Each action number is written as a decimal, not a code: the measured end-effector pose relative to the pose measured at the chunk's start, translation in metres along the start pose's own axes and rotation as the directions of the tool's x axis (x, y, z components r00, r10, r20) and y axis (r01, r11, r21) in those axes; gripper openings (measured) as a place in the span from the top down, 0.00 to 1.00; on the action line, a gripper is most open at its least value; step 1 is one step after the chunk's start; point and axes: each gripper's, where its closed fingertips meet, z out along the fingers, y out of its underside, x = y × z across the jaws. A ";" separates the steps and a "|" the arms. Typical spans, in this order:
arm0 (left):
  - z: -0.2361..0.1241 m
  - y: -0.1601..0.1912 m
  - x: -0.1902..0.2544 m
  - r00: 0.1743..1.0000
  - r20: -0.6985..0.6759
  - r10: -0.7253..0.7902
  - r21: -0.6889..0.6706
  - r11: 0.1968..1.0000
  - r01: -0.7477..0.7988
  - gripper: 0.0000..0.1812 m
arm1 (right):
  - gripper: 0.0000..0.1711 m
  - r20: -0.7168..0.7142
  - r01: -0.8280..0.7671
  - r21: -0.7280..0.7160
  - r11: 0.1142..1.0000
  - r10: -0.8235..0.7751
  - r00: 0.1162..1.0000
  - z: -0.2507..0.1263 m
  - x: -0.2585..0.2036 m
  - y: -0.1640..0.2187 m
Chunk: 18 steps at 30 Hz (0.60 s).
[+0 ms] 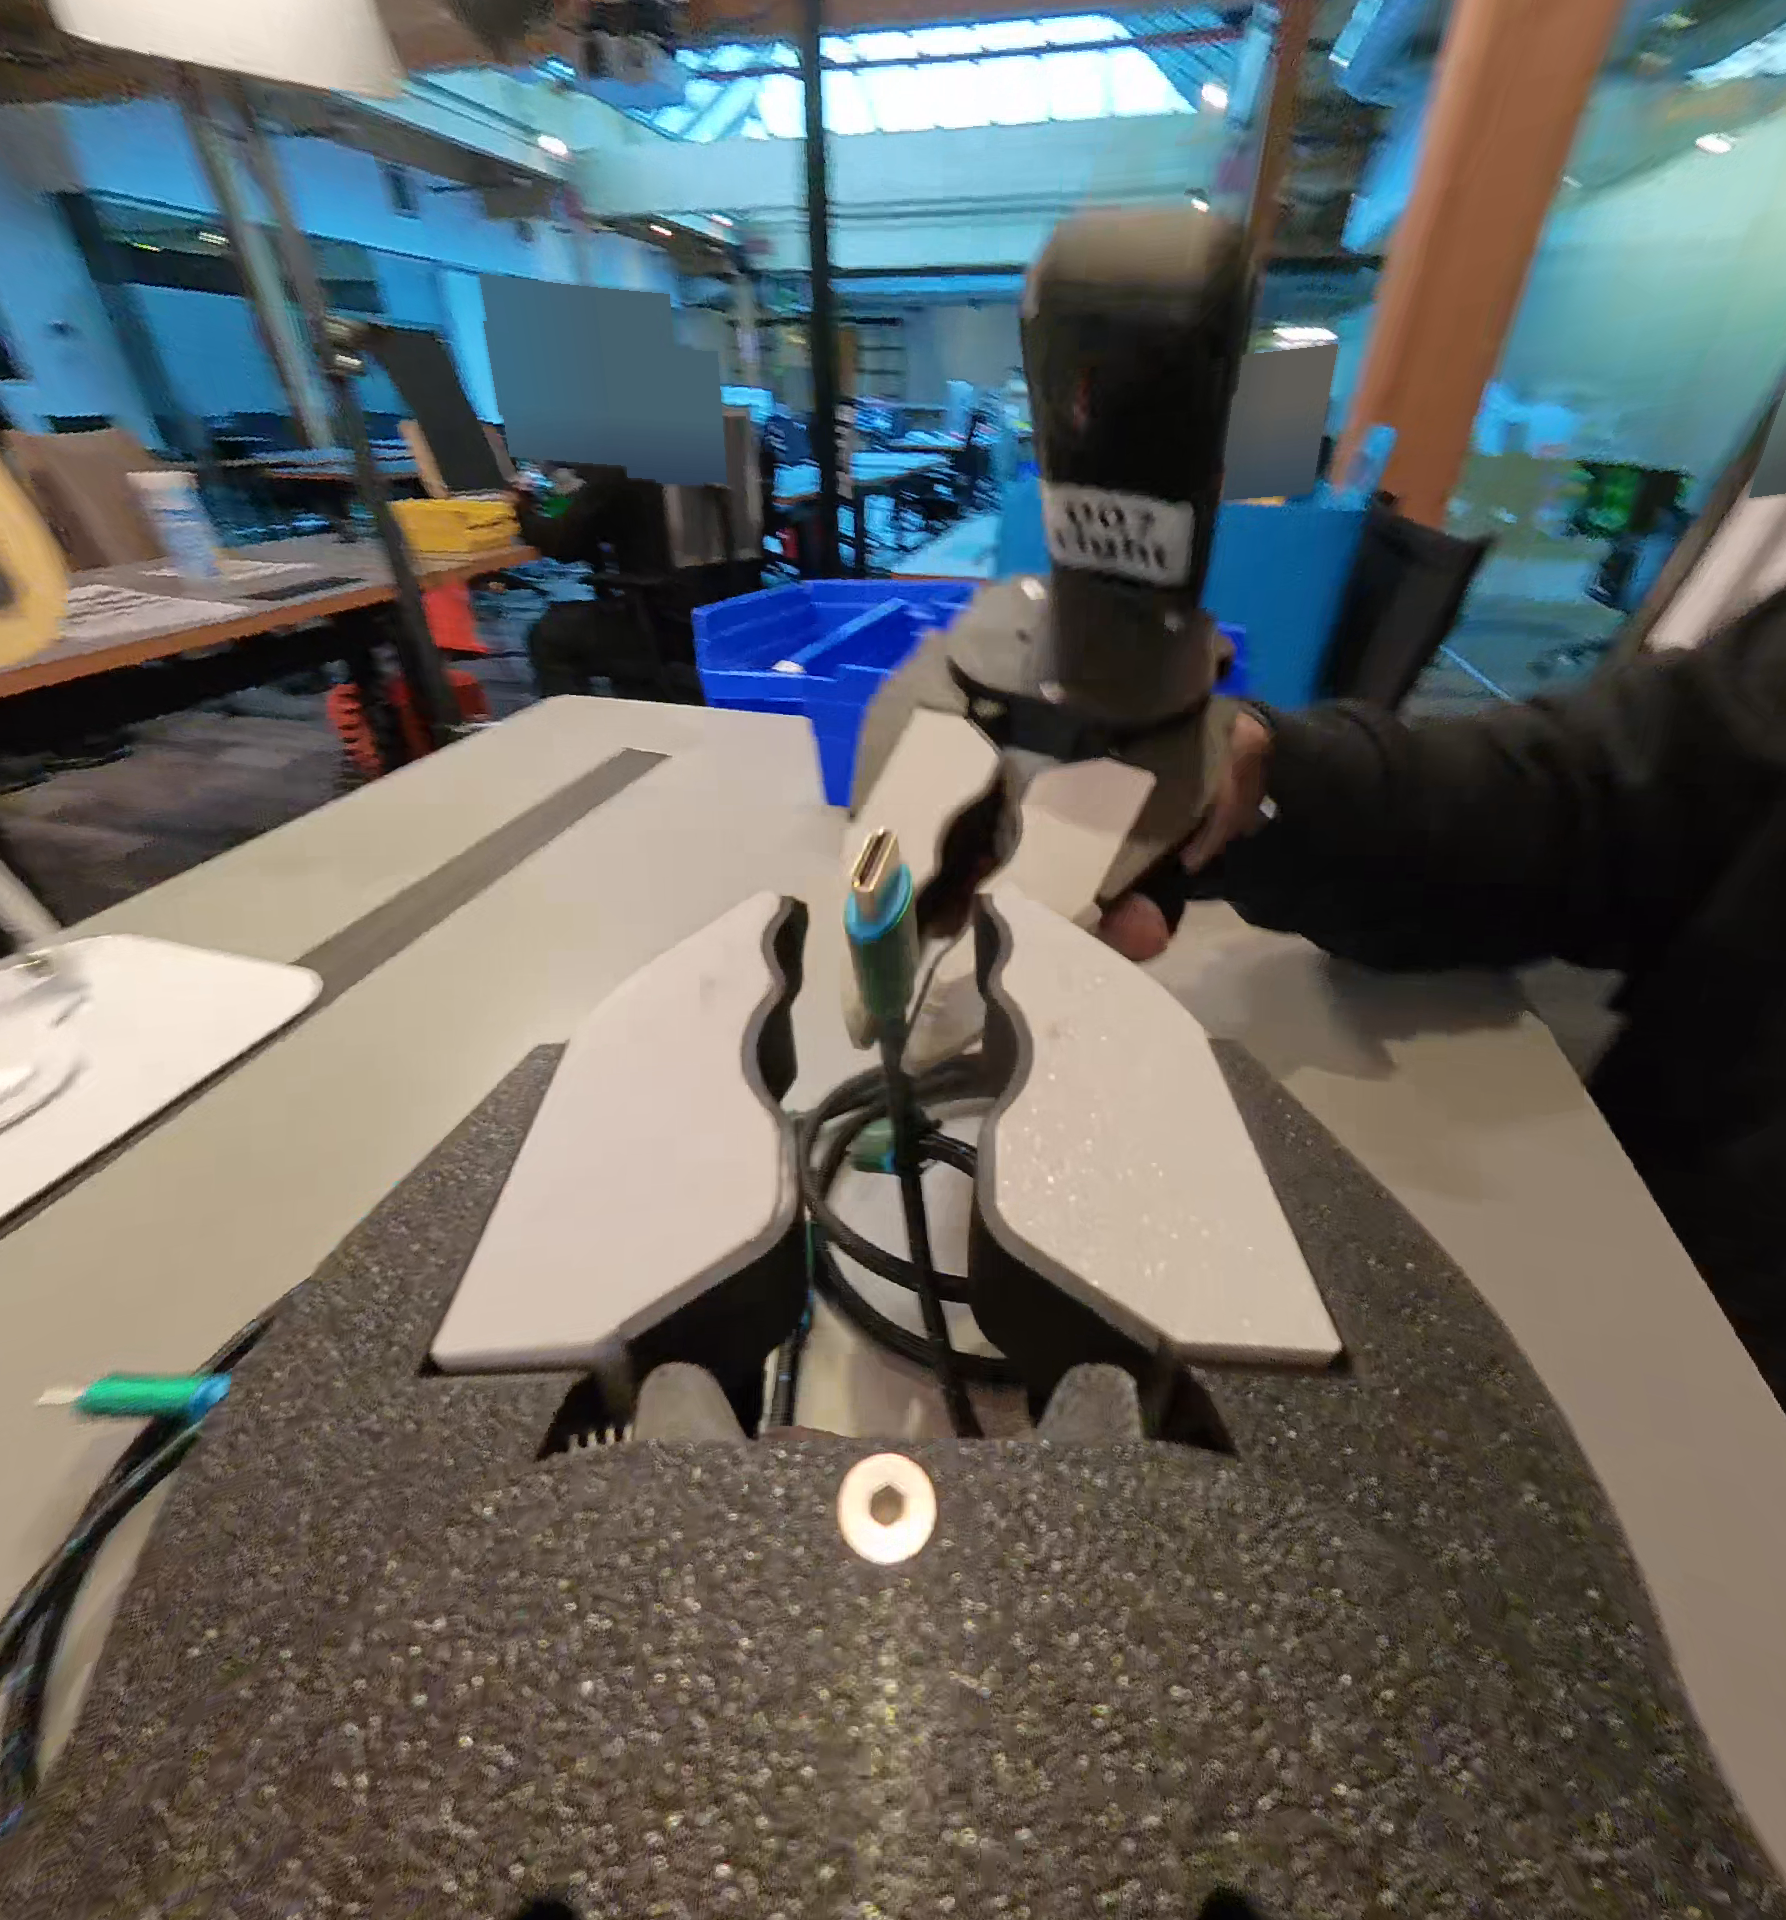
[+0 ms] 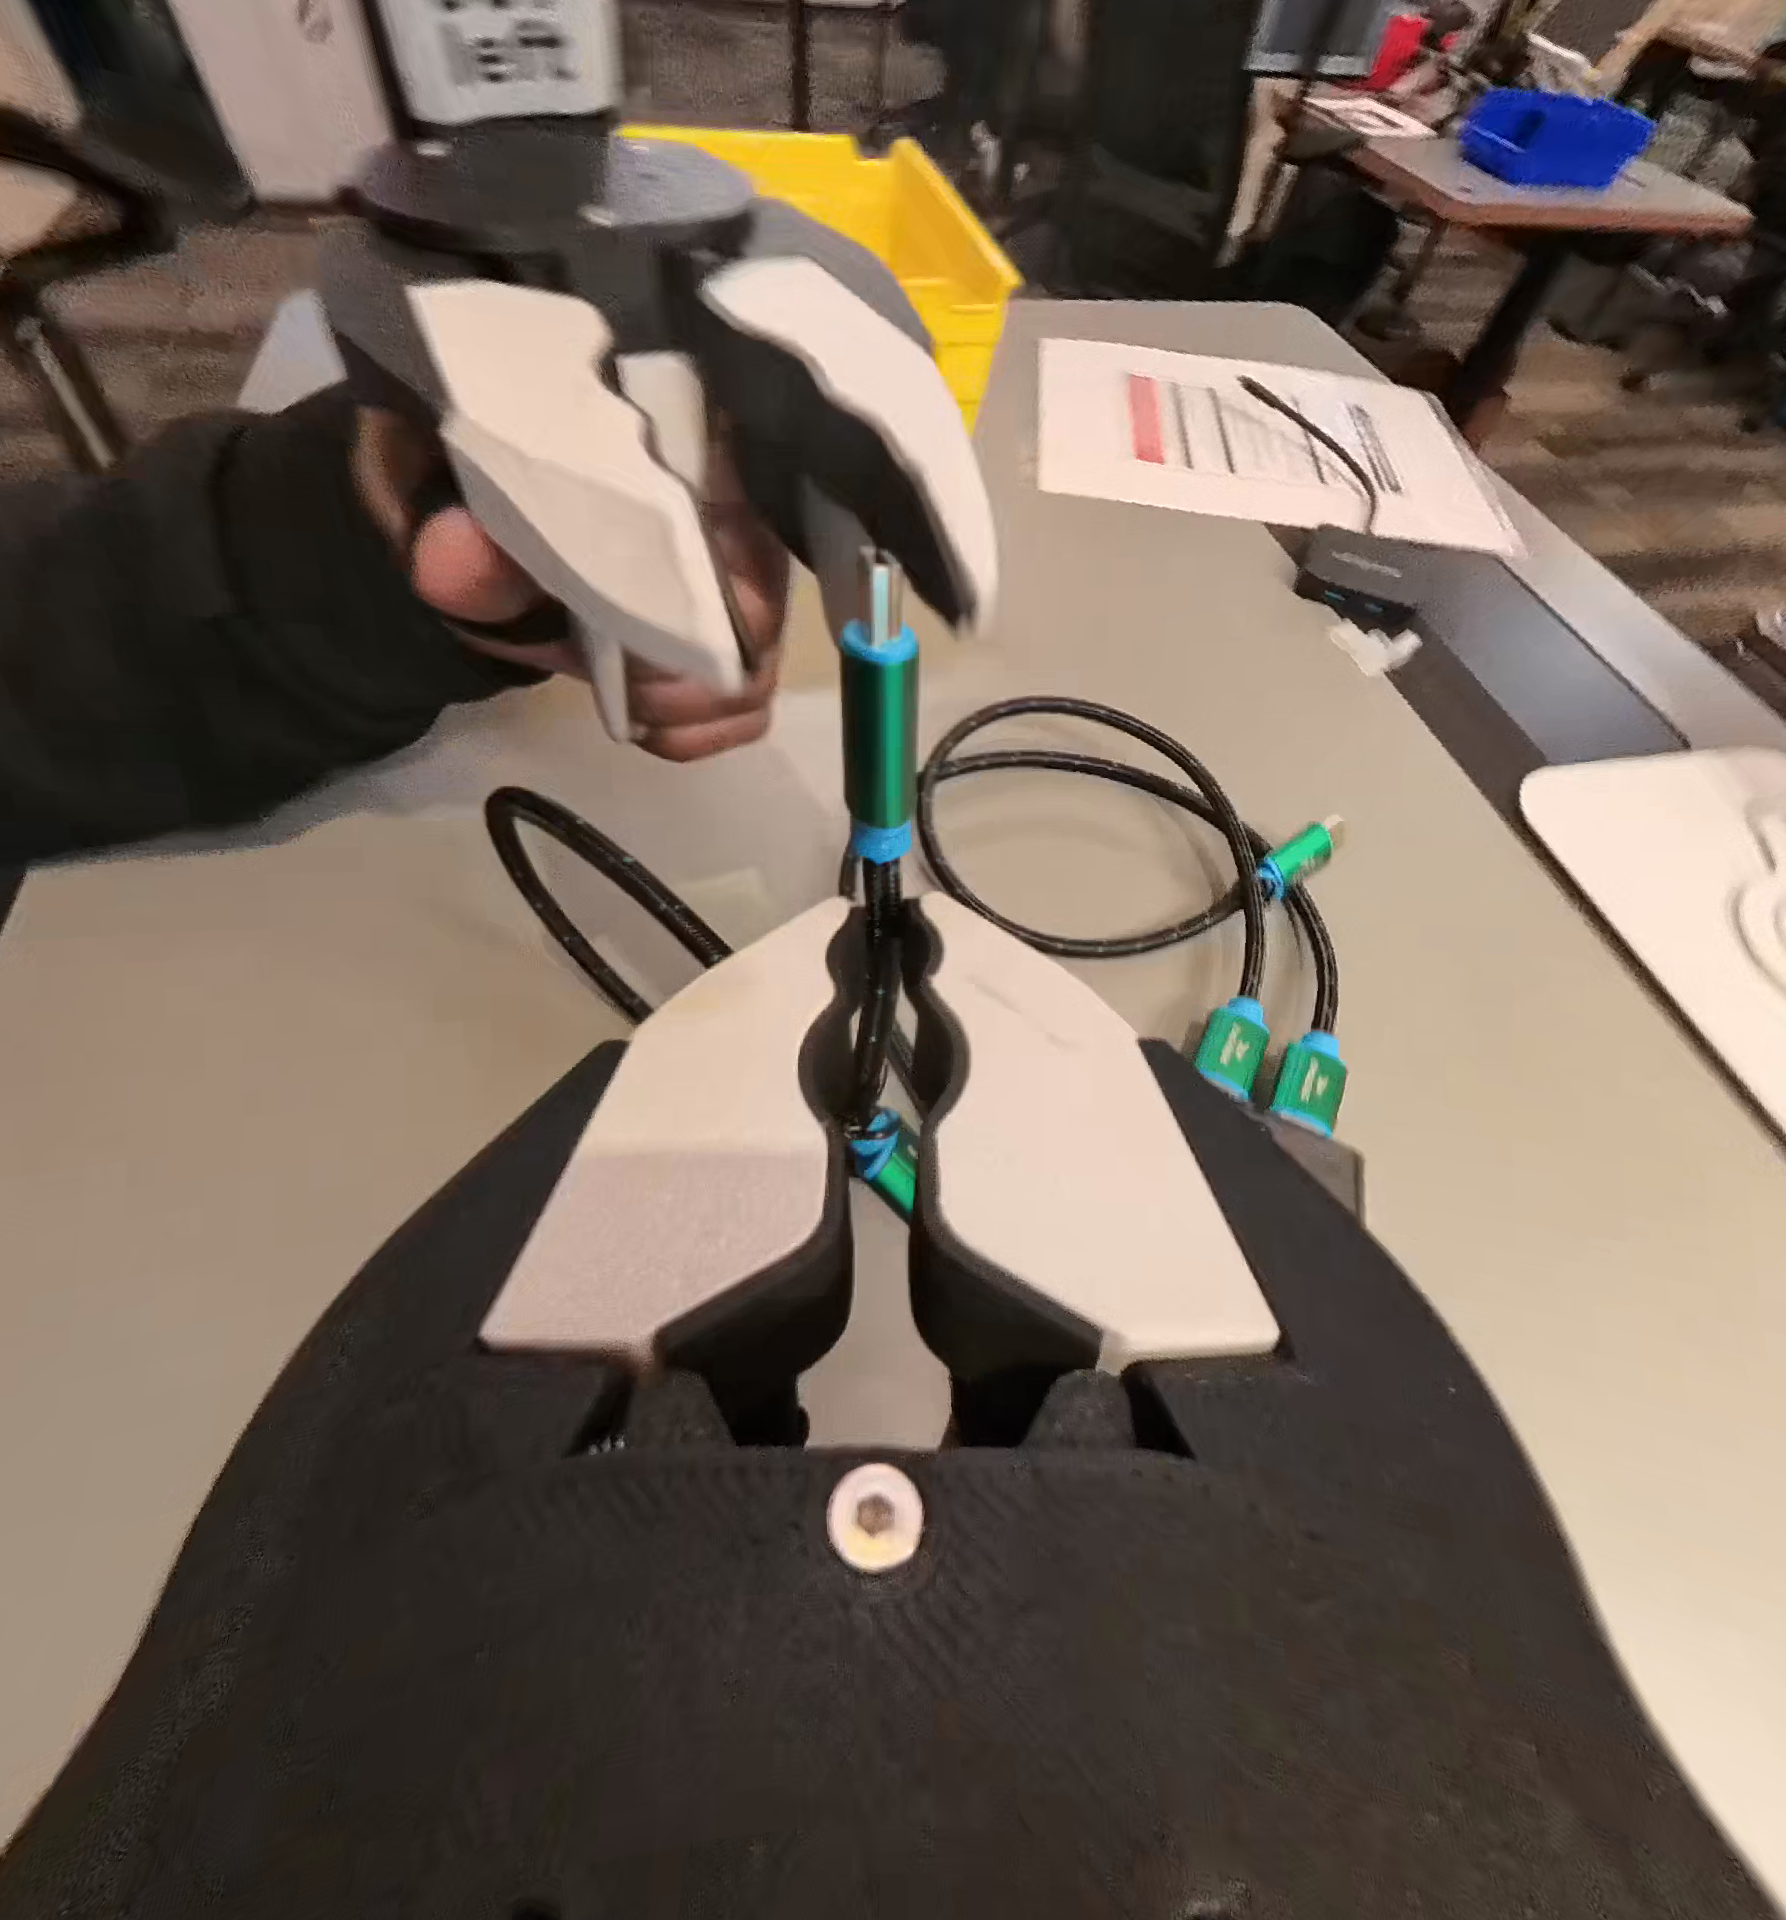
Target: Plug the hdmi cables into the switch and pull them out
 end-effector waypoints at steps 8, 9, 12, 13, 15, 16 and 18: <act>-0.026 -0.041 -0.015 0.991 0.130 -0.037 0.190 0.982 0.011 0.81 | 0.96 -0.096 -0.433 0.262 0.863 0.469 0.878 -0.015 0.057 0.006; -0.023 -0.040 -0.007 0.996 0.083 -0.042 0.179 0.983 0.027 0.83 | 0.96 -0.083 -0.482 0.304 0.822 0.526 0.846 -0.019 0.064 0.006; -0.004 -0.019 0.026 0.986 -0.130 -0.107 0.076 0.990 0.117 0.85 | 0.96 -0.007 -0.605 0.434 0.667 0.675 0.738 -0.030 0.084 0.005; 0.003 -0.007 0.038 0.968 -0.199 -0.150 0.022 0.987 0.157 0.84 | 0.96 0.023 -0.639 0.468 0.610 0.715 0.699 -0.033 0.090 0.005; 0.021 0.016 0.049 0.946 -0.242 -0.214 -0.061 0.977 0.205 0.85 | 0.96 0.075 -0.681 0.524 0.511 0.769 0.635 -0.039 0.098 0.005; 0.031 0.028 0.050 0.943 -0.231 -0.239 -0.094 0.970 0.223 0.85 | 0.96 0.094 -0.693 0.545 0.473 0.786 0.611 -0.040 0.100 0.005; 0.047 0.052 0.041 0.950 -0.134 -0.283 -0.161 0.952 0.261 0.85 | 0.96 0.127 -0.705 0.580 0.409 0.809 0.574 -0.045 0.103 0.003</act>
